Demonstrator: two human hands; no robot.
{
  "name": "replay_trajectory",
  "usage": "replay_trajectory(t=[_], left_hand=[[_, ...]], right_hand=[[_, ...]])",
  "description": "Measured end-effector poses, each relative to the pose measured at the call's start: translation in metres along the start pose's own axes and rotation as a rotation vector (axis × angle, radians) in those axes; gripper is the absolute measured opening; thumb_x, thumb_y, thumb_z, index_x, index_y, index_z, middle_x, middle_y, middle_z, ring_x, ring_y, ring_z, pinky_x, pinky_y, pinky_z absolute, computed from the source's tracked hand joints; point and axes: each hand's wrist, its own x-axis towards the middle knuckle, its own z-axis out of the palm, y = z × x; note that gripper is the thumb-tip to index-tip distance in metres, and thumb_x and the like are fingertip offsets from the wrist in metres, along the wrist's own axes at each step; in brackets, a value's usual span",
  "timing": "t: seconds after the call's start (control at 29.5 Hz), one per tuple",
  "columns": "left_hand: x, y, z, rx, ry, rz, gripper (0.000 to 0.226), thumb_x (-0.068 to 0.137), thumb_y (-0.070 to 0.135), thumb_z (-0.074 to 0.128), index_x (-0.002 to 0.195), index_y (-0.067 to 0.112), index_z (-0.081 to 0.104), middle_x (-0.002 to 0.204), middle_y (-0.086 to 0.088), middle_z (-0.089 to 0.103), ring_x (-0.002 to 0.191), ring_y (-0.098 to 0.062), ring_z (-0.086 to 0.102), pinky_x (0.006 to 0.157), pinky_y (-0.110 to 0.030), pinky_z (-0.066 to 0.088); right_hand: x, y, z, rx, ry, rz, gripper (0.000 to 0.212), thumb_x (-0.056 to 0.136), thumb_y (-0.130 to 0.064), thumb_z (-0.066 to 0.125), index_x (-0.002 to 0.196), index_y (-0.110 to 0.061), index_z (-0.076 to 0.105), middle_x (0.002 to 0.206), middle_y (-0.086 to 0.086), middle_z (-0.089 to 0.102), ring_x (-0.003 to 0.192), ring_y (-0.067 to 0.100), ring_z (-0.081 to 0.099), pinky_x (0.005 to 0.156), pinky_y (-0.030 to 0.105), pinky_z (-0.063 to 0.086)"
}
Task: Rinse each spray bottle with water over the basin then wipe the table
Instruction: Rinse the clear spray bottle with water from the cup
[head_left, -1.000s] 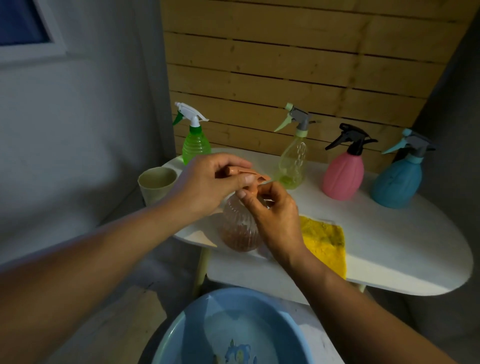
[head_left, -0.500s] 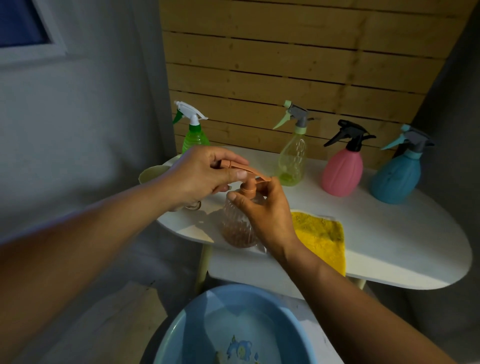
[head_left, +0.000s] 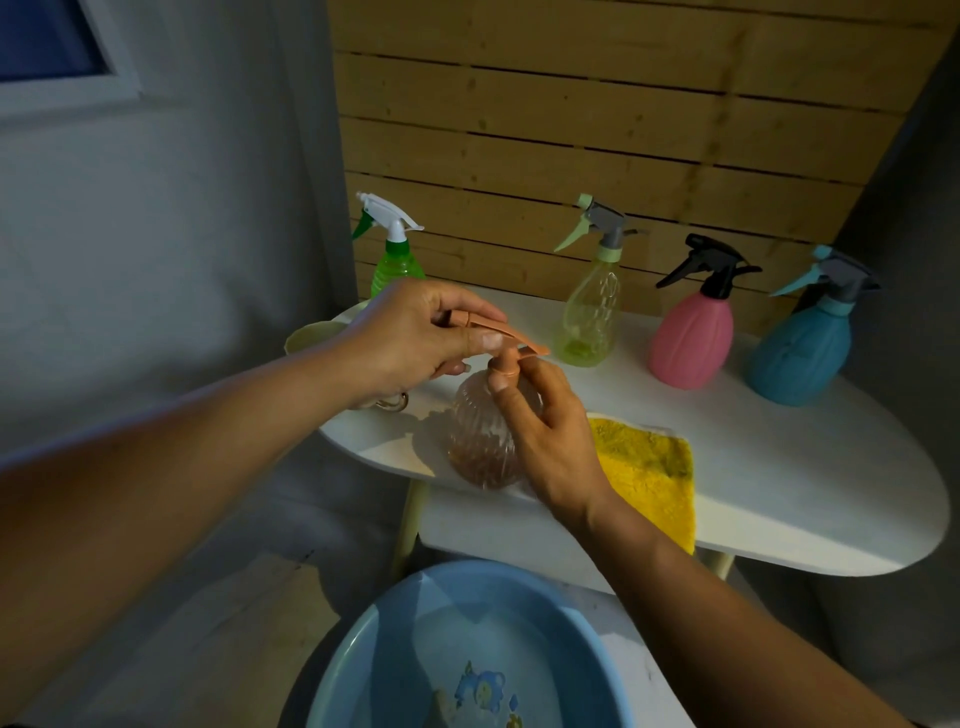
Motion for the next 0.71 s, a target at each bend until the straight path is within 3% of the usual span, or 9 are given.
replay_trajectory(t=[0.14,0.24,0.31,0.51,0.71], left_hand=[[0.000,0.000,0.000,0.004,0.004,0.002,0.020,0.088,0.022,0.078,0.108,0.027,0.077,0.099,0.001,0.078,0.099,-0.015,0.074,0.087,-0.044,0.063],[-0.001,0.001,0.000,0.007,0.011,0.001,0.020,0.089,0.020,0.078,0.109,0.025,0.077,0.098,0.001,0.078,0.096,-0.013,0.075,0.088,-0.045,0.062],[-0.001,0.002,0.000,0.016,0.011,0.004,0.020,0.089,0.020,0.078,0.109,0.025,0.077,0.097,0.001,0.078,0.095,-0.013,0.075,0.088,-0.044,0.063],[-0.003,0.004,0.000,0.040,-0.001,0.012,0.021,0.089,0.021,0.078,0.110,0.026,0.077,0.096,0.003,0.078,0.095,-0.012,0.074,0.087,-0.043,0.063],[-0.006,0.006,0.001,0.041,0.006,0.000,0.022,0.089,0.021,0.078,0.110,0.024,0.077,0.096,0.002,0.078,0.093,-0.012,0.075,0.086,-0.041,0.063]], right_hand=[[0.004,-0.003,0.005,0.086,0.058,0.072,0.038,0.083,-0.033,0.082,0.111,-0.023,0.057,0.106,-0.009,0.067,0.102,0.006,0.065,0.093,0.045,0.055],[-0.001,-0.001,0.006,-0.013,-0.015,0.006,0.028,0.094,-0.048,0.065,0.117,-0.033,0.058,0.118,-0.010,0.061,0.115,0.010,0.058,0.098,0.044,0.051],[-0.001,0.000,0.003,-0.024,-0.028,-0.003,0.021,0.102,-0.045,0.054,0.112,-0.029,0.064,0.114,-0.011,0.061,0.114,0.011,0.057,0.099,0.045,0.049],[0.011,0.000,0.003,0.035,0.010,0.056,0.033,0.084,-0.040,0.077,0.112,-0.028,0.067,0.116,0.002,0.068,0.107,0.010,0.067,0.094,0.047,0.056],[0.005,0.001,-0.004,-0.071,-0.061,0.002,0.021,0.098,-0.041,0.063,0.112,-0.026,0.068,0.116,-0.003,0.063,0.111,0.013,0.061,0.097,0.045,0.052]])
